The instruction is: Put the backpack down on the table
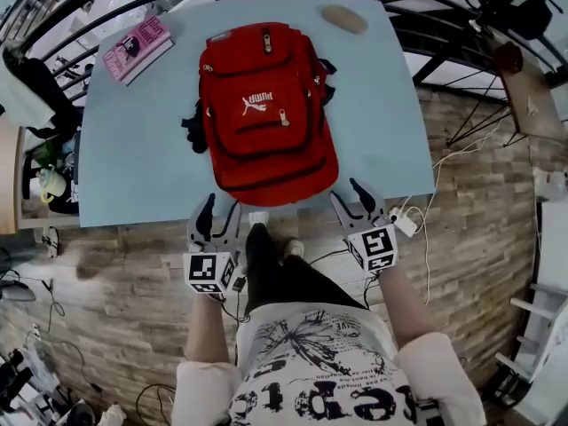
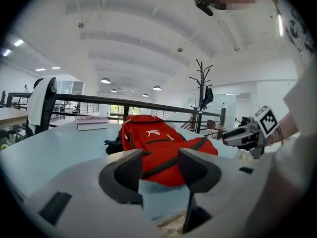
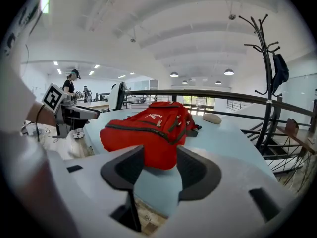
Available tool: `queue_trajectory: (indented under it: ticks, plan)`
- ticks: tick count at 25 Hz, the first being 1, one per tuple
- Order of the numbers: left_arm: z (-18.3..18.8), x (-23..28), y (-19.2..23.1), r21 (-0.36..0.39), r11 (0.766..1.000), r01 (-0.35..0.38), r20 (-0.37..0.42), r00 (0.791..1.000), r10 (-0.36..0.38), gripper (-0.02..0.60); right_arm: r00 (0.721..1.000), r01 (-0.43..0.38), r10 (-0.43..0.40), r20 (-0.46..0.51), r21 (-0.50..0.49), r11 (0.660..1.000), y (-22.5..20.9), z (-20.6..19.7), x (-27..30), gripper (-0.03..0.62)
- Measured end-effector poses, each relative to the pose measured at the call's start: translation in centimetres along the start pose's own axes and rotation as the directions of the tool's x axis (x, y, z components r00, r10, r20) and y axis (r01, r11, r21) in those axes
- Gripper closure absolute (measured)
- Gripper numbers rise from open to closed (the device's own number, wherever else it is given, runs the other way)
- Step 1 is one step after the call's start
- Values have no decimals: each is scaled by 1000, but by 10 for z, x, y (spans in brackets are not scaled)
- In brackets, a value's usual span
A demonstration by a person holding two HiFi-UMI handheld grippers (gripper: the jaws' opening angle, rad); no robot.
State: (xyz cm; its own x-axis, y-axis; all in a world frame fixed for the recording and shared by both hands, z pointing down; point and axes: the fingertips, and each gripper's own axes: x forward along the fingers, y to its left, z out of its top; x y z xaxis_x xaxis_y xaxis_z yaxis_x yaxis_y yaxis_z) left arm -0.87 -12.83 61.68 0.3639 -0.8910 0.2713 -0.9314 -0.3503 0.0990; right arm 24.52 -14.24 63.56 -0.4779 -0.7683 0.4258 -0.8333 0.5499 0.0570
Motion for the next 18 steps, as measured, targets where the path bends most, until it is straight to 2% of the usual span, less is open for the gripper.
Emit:
queue_trajectory:
  ticks: [3, 6, 7, 10, 13, 18]
  plan:
    - [27, -11, -7, 44, 999, -11, 39, 999, 10, 450, 999, -4, 4, 43, -6, 1000, 1, 22, -8, 405]
    - [59, -18, -15, 99, 995, -26, 92, 996, 17, 511, 995, -9, 10, 104, -13, 1000, 3, 53, -14, 422]
    - [69, -20, -19, 110, 994, -25, 108, 994, 13, 521, 992, -13, 15, 125, -18, 1000, 5, 64, -16, 434]
    - [99, -24, -32, 156, 988, -11, 148, 989, -12, 544, 979, -29, 34, 199, -28, 999, 11, 102, -26, 541]
    - [129, -30, -40, 176, 984, -7, 198, 980, -28, 557, 960, -37, 50, 275, -49, 998, 16, 142, -38, 599]
    - [180, -42, -44, 175, 984, -33, 259, 966, -14, 568, 931, -12, 45, 361, -91, 996, 19, 192, -61, 600]
